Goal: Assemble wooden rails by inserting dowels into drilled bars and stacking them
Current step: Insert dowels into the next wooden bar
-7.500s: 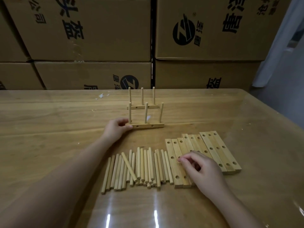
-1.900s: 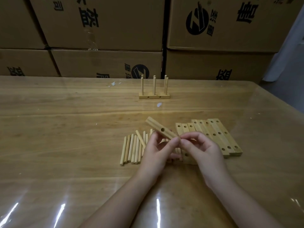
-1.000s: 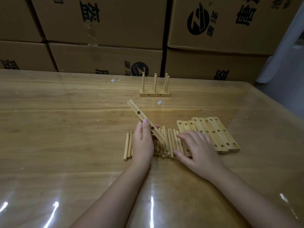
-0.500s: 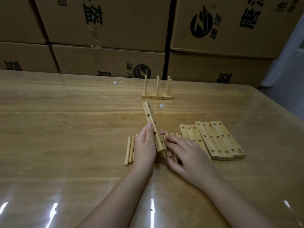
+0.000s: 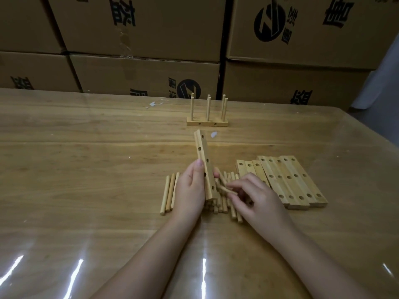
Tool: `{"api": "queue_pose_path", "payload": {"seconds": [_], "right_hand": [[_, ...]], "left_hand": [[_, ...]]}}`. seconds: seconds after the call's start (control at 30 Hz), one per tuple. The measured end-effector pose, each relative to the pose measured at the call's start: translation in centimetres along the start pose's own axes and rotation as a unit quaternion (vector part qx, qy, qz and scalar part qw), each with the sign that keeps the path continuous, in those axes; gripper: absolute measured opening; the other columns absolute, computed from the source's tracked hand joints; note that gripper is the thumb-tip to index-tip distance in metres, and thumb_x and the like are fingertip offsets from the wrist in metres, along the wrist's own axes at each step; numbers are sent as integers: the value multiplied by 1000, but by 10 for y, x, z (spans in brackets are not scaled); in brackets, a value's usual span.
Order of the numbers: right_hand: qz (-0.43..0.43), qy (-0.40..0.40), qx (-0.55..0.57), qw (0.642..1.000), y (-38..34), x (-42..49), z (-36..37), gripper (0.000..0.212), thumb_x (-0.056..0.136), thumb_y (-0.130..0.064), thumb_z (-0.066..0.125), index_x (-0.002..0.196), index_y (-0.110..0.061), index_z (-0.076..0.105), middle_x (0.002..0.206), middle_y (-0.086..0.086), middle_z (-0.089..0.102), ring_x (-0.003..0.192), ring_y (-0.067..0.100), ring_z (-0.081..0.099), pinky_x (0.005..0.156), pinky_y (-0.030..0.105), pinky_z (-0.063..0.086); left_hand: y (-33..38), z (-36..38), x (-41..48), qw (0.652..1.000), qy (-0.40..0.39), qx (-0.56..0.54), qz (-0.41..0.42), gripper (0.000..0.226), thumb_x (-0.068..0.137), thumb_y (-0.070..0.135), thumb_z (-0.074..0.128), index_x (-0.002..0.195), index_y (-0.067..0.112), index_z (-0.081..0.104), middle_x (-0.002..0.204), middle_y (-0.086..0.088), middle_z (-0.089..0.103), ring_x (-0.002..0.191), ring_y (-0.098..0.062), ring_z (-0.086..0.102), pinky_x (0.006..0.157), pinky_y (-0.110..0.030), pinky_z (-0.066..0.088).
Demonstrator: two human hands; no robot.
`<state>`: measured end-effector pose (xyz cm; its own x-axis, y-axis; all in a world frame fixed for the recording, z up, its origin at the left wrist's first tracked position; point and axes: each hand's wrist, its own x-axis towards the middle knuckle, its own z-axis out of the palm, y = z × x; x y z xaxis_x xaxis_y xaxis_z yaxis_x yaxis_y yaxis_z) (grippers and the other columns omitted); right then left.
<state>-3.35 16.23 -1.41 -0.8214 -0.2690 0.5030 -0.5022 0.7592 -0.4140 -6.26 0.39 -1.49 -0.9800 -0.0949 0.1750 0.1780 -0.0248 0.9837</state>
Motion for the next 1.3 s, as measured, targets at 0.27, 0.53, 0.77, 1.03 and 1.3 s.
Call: {"api": "queue_pose_path", "payload": {"seconds": [0.27, 0.53, 0.77, 1.03, 1.3], "right_hand": [[148, 162, 188, 957, 3, 3, -4, 44, 81, -4, 67, 107, -36, 54, 92, -12, 57, 83, 0, 56, 71, 7, 45], [174, 264, 297, 901, 4, 6, -10, 44, 80, -5, 69, 107, -35, 53, 93, -8, 62, 80, 2, 60, 73, 11, 47], [200, 277, 366, 865, 7, 7, -10, 35, 80, -6, 69, 102, -31, 58, 93, -4, 67, 91, 7, 65, 79, 17, 52], [149, 276, 344, 885, 1, 7, -16, 39, 91, -3, 52, 112, -36, 50, 101, -3, 56, 91, 10, 67, 77, 16, 52], [176, 82, 252, 948, 6, 6, -11, 24, 87, -20, 58, 106, -33, 59, 95, -14, 69, 93, 1, 63, 80, 21, 54]], "left_hand": [[3, 3, -5, 996, -28, 75, 37, 41, 102, 28, 35, 79, 17, 67, 69, 8, 68, 70, -8, 63, 70, -28, 51], [7, 3, -7, 996, -22, 87, 28, 43, 103, 27, 34, 79, 14, 68, 75, 1, 68, 78, -20, 64, 81, -47, 52], [7, 3, -7, 994, -29, 100, 30, 43, 103, 26, 33, 81, 13, 68, 78, 0, 68, 78, -16, 64, 80, -43, 51], [9, 3, -8, 995, -32, 97, 22, 43, 103, 27, 34, 79, 15, 68, 73, 5, 66, 76, -16, 62, 78, -43, 49], [9, 4, -8, 995, -36, 94, 22, 39, 102, 28, 35, 86, 11, 66, 70, 6, 67, 73, -17, 63, 76, -46, 51]]}}
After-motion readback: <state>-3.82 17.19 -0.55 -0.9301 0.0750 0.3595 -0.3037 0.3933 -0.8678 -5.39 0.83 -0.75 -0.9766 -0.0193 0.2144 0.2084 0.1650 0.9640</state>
